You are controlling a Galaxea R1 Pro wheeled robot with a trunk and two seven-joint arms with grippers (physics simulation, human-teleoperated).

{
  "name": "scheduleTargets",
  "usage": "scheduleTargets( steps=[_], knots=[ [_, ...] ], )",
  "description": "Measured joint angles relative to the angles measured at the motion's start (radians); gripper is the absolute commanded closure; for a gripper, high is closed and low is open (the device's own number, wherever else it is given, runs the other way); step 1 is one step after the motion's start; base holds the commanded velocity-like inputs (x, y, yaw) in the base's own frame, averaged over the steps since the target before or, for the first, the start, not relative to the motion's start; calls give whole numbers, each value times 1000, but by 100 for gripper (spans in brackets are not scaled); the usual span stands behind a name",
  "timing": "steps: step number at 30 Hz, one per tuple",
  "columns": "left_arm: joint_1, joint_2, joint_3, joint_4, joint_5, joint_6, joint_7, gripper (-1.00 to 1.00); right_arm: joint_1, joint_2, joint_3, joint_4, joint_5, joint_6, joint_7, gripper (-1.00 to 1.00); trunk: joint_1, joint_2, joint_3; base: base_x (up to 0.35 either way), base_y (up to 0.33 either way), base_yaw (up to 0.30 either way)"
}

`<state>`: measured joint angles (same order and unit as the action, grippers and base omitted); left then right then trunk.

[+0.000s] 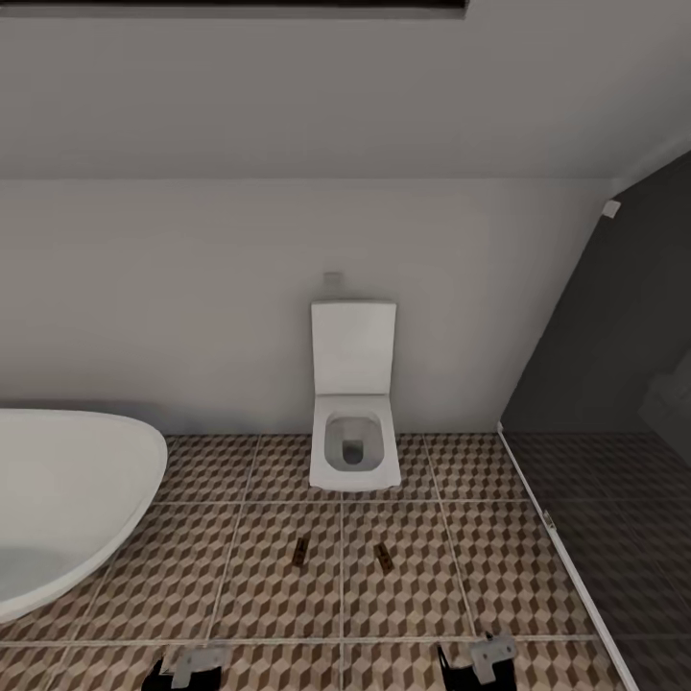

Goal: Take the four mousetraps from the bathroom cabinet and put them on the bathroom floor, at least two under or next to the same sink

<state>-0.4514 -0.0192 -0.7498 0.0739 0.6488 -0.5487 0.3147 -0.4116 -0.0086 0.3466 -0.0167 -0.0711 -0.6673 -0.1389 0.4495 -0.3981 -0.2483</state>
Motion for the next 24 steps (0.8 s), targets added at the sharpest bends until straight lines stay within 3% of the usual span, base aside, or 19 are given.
scheduleTargets(
  steps=[8, 15, 21, 24],
  knots=[
    [47, 4, 0, 1, 1, 42, 7, -100, 39, -4, -1, 2, 0, 92, -2, -100, 0, 0, 0, 0, 0, 0],
    [97, 15, -2, 2, 18, 144, 10, -100, 100, -9, -2, 3, -18, 156, -4, -100, 0, 0, 0, 0, 0, 0],
    [131, 40, 1, 2, 63, 230, 11, -100, 164, -9, -2, 3, -63, 206, 0, -100, 0, 0, 0, 0, 0, 0],
    [141, 47, 1, 2, 115, 280, 10, -100, 200, -8, -2, 3, -106, 235, 3, -100, 0, 0, 0, 0, 0, 0]
  ],
)
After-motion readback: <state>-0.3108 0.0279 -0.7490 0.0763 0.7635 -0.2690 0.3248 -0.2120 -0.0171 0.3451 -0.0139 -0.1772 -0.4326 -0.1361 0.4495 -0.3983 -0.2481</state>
